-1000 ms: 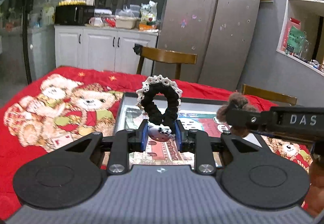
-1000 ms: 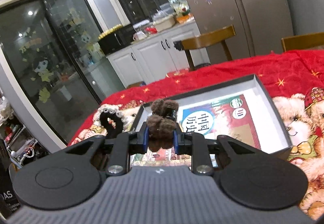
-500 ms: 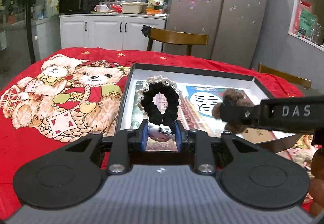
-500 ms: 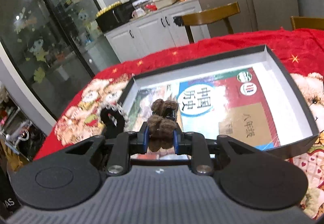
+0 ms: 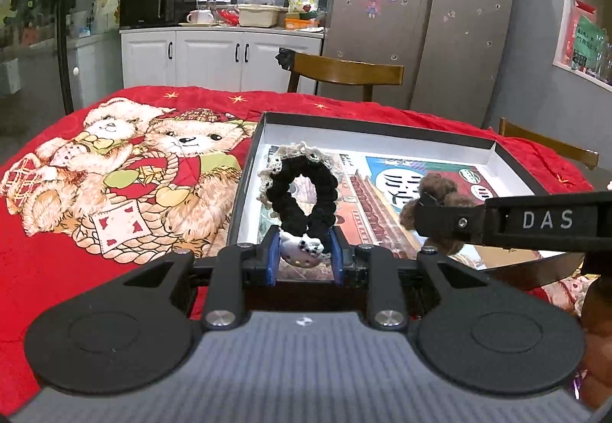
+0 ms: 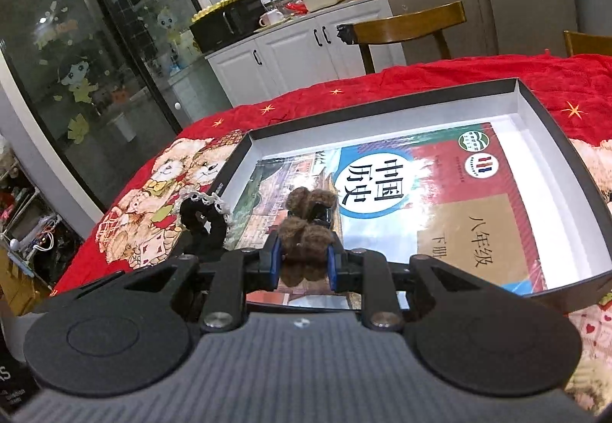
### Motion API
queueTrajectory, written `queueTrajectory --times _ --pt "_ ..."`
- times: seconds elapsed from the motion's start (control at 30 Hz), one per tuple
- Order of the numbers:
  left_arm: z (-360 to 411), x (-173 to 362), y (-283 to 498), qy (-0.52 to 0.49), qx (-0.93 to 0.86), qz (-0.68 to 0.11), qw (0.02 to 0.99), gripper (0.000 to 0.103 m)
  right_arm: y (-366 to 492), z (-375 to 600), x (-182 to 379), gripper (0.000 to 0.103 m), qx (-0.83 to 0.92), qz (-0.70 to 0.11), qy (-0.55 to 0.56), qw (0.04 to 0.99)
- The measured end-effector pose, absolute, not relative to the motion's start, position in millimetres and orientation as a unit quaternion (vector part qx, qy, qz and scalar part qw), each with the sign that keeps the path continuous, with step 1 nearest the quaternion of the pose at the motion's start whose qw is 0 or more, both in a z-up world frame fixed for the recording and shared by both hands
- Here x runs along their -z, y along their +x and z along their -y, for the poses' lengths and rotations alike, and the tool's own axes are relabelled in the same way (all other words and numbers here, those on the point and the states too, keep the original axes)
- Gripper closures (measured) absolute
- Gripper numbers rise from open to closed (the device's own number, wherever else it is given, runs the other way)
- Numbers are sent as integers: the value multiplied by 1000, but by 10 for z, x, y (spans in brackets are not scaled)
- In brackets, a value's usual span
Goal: Organize objects
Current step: 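Carry the black scrunchie with left tool while right tool carries fuzzy tie into box, then open both tools to drop the scrunchie and hair tie in the box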
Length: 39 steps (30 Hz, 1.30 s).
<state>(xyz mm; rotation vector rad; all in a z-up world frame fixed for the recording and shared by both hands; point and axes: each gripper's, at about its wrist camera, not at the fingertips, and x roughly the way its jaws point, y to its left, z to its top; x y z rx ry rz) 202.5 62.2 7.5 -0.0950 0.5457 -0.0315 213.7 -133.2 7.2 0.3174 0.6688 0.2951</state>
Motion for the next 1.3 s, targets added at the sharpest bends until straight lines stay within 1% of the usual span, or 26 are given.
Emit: queueTrajectory --times 0.2,0.37,0.67,0.97,1.07,1.17,1.2,1.27,1.3 --pt "-626 -69 2054 -43 13 -268 962 72 2151 1344 -50 76 -141 -327 155 921" --pt "-691 -64 2101 -59 19 -274 960 72 2173 1333 -8 76 -141 -335 155 919" --pt "-718 -96 2262 -64 43 -322 944 72 2280 1164 -35 76 -117 -358 132 917" --pt "-725 -91 2273 -66 52 -325 942 71 2326 1202 34 75 -116 -367 147 911" --pt "-753 -103 2268 -76 59 -324 941 64 2324 1215 39 71 -117 -368 152 910" --pt "-783 -130 2242 -84 65 -320 942 56 2319 1233 26 71 -121 -366 158 909" --pt "-790 -142 2227 -86 63 -318 942 51 2318 1244 17 67 -121 -365 160 909" --pt "-808 -170 2198 -90 62 -313 943 48 2299 1260 -11 60 -121 -359 164 911" --pt "-823 -187 2186 -93 63 -310 944 43 2286 1269 -33 52 -121 -354 166 913"
